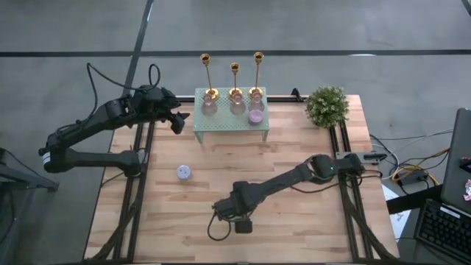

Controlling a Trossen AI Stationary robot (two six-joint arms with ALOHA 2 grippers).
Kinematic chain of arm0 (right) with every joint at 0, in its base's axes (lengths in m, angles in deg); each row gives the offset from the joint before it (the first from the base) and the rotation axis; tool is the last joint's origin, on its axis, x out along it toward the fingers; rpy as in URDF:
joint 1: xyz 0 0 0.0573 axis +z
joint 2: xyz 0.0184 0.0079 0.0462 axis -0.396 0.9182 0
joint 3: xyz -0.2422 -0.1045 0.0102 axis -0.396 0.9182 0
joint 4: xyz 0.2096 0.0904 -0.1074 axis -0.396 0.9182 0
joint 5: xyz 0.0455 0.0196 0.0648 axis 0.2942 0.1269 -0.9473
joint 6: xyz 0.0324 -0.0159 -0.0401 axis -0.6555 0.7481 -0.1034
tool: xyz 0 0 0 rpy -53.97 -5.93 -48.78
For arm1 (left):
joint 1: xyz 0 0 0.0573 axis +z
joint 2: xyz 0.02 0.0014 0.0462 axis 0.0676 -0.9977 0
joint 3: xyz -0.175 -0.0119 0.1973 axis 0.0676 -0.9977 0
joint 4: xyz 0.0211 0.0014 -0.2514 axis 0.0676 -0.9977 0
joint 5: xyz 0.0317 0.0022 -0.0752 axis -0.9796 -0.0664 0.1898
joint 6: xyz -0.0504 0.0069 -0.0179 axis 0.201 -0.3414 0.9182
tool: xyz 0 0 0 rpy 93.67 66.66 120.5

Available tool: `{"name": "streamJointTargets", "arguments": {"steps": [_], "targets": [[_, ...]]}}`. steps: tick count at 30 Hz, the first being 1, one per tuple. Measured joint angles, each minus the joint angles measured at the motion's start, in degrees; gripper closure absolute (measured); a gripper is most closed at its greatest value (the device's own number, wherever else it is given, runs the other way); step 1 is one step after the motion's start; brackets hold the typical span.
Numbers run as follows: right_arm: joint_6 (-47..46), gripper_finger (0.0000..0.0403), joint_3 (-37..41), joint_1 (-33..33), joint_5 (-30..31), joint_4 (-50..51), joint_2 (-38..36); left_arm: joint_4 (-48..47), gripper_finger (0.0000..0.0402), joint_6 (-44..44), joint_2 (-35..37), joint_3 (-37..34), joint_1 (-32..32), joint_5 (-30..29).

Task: Pick & Place candle stick holders
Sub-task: Put the blue scented candle on the shelf

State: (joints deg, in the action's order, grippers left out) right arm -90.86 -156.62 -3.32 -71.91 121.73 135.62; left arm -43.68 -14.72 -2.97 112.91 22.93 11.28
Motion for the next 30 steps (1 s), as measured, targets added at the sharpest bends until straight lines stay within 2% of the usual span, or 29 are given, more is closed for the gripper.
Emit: {"name": "streamJointTargets", "arguments": {"steps": [15, 23, 30], "targets": [[-2.81, 0.0082, 0.4, 0.0, -1.26, -1.5, 0.0, -0.04, 0.0129, -0.33, 0.18, 0.0, 0.0, -0.01], [-8.24, 0.012, -1.75, -0.02, -1.47, -1.51, 0.0, -0.46, 0.0129, -0.37, 0.56, 0.0, 0.0, 0.01], [-12.76, 0.011, -3.24, -0.02, -1.86, -0.87, 0.0, -0.65, 0.0129, -0.44, 0.8, 0.0, 0.0, 0.01]]}}
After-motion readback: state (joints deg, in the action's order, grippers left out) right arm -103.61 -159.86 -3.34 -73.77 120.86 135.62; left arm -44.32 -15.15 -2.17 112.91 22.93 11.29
